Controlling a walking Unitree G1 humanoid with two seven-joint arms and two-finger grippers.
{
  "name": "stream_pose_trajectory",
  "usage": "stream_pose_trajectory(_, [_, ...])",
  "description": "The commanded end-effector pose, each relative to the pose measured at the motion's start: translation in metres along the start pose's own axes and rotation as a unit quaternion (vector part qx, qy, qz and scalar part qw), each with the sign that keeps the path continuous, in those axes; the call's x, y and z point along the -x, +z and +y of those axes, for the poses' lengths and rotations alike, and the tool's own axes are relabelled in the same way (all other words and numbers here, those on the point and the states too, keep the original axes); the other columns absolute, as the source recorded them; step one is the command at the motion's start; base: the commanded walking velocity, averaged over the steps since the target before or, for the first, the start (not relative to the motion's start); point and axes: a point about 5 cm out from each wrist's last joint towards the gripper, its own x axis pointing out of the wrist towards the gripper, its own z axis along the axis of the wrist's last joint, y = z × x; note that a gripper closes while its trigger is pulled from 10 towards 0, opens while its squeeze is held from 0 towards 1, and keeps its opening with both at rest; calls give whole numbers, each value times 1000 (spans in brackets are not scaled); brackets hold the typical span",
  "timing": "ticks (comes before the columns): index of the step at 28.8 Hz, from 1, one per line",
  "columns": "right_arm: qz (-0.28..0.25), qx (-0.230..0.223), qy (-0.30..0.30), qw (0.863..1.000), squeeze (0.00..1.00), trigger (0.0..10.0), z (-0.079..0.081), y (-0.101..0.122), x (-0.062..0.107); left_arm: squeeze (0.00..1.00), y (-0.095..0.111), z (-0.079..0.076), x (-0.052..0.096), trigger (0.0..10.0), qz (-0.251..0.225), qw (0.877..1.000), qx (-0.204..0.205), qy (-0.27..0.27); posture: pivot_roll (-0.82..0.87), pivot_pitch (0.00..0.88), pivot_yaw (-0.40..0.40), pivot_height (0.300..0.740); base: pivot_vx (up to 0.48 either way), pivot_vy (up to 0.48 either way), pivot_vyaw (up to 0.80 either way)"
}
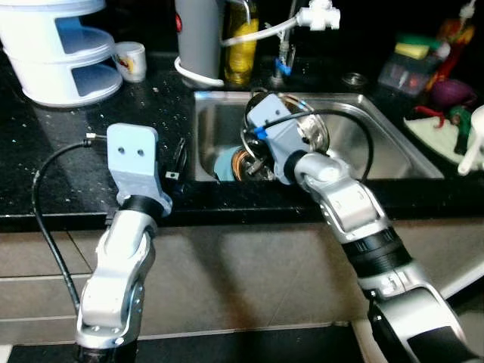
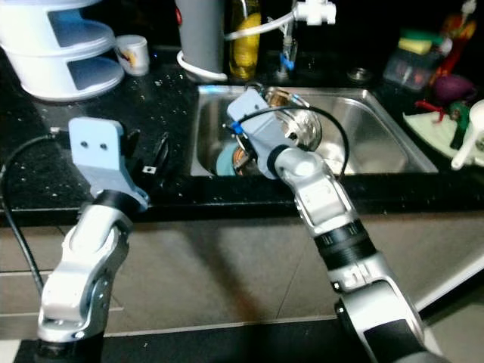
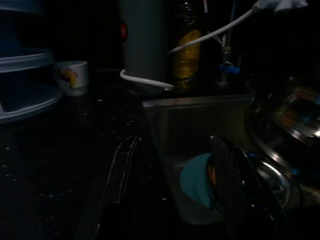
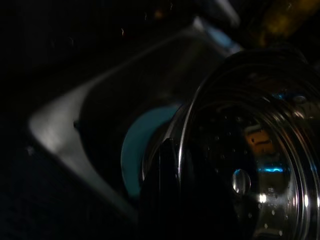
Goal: Kitchen organization
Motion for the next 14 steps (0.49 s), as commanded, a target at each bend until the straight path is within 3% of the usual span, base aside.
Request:
stream_pose_trajectory(1, [2, 6, 6, 1000, 0, 10000, 10, 3, -9, 0, -3, 3, 1, 10000, 6, 1000, -3, 5, 76, 0, -79, 740, 0, 0, 0])
stream_pose_trajectory(5, [29, -11, 7, 999, 0, 10000, 27, -8, -22, 0, -3, 3, 1, 10000, 6, 1000, -5, 6, 80, 0, -79, 740, 0, 0, 0])
stream_pose_trajectory(12, [40, -21, -3, 999, 0, 10000, 32, -10, -31, 0, -3, 1, 1, 10000, 6, 1000, -5, 2, 82, 0, -78, 740, 0, 0, 0])
stream_pose_trajectory(14, [53, 1, -18, 998, 0, 10000, 34, -14, -35, 0, -3, 1, 1, 10000, 5, 1000, -5, 1, 87, 0, -79, 740, 0, 0, 0])
